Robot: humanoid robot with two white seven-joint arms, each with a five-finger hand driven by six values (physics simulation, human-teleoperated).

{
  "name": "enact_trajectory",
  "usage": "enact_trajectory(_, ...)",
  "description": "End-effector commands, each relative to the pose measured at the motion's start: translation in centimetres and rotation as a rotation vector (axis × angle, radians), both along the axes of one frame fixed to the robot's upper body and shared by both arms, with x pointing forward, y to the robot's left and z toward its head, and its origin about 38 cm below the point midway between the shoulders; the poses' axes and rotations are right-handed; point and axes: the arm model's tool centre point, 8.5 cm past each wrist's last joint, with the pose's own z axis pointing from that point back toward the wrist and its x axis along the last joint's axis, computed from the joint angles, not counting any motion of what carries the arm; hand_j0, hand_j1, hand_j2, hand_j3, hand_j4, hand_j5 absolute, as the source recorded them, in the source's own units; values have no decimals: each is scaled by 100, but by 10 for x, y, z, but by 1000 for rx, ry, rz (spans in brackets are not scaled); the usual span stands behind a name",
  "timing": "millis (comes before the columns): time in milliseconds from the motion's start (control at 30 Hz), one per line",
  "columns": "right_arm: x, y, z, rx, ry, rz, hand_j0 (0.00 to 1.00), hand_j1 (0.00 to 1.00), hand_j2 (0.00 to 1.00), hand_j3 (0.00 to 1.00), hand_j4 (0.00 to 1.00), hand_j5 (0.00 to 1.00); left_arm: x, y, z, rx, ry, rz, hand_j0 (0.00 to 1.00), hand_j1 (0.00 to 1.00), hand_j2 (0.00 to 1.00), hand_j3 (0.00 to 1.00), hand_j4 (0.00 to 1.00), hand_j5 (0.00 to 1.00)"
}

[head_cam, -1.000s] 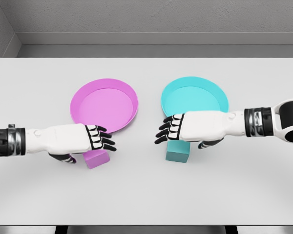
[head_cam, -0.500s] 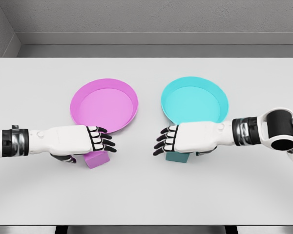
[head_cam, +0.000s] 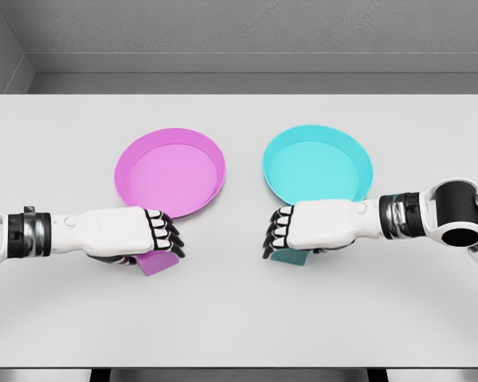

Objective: Place the blocks in the corresponding plates according to their colors

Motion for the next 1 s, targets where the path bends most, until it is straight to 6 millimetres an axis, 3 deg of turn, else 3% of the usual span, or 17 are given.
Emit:
enact_trajectory(0, 1, -1, -1, -9, -5, -2, 62, 62, 62, 62, 62, 62, -1, 0, -1, 4, 3, -3, 62, 62, 62, 62, 62, 62)
enact_trajectory(33, 2, -1, -1, -9, -5, -4, 56, 56, 56, 56, 56, 56, -1, 0, -1, 4, 4, -4, 54, 54, 54, 54, 54, 54)
enact_trajectory(267, 4, -1, 0, 2, 0, -11, 56, 56, 56, 56, 56, 56, -1, 1, -1, 8, 3, -1, 35, 35, 35, 35, 35, 35)
enact_trajectory(500, 9, -3, 9, 45, 7, -30, 56, 56, 56, 56, 56, 56, 2, 14, 10, 22, -18, 21, 30, 30, 30, 30, 30, 30)
enact_trajectory(700, 16, -3, 18, 86, 0, -49, 56, 56, 56, 56, 56, 56, 0, 9, 15, -7, -11, 13, 30, 30, 30, 30, 30, 30)
enact_trajectory(900, 19, -10, 40, 205, 45, -74, 56, 56, 56, 56, 56, 56, 6, 11, 31, -45, -15, 27, 30, 30, 30, 30, 30, 30)
enact_trajectory(967, 24, -16, 50, 223, 21, -95, 56, 56, 56, 56, 56, 56, 6, 21, 36, -43, -9, 49, 30, 30, 30, 30, 30, 30)
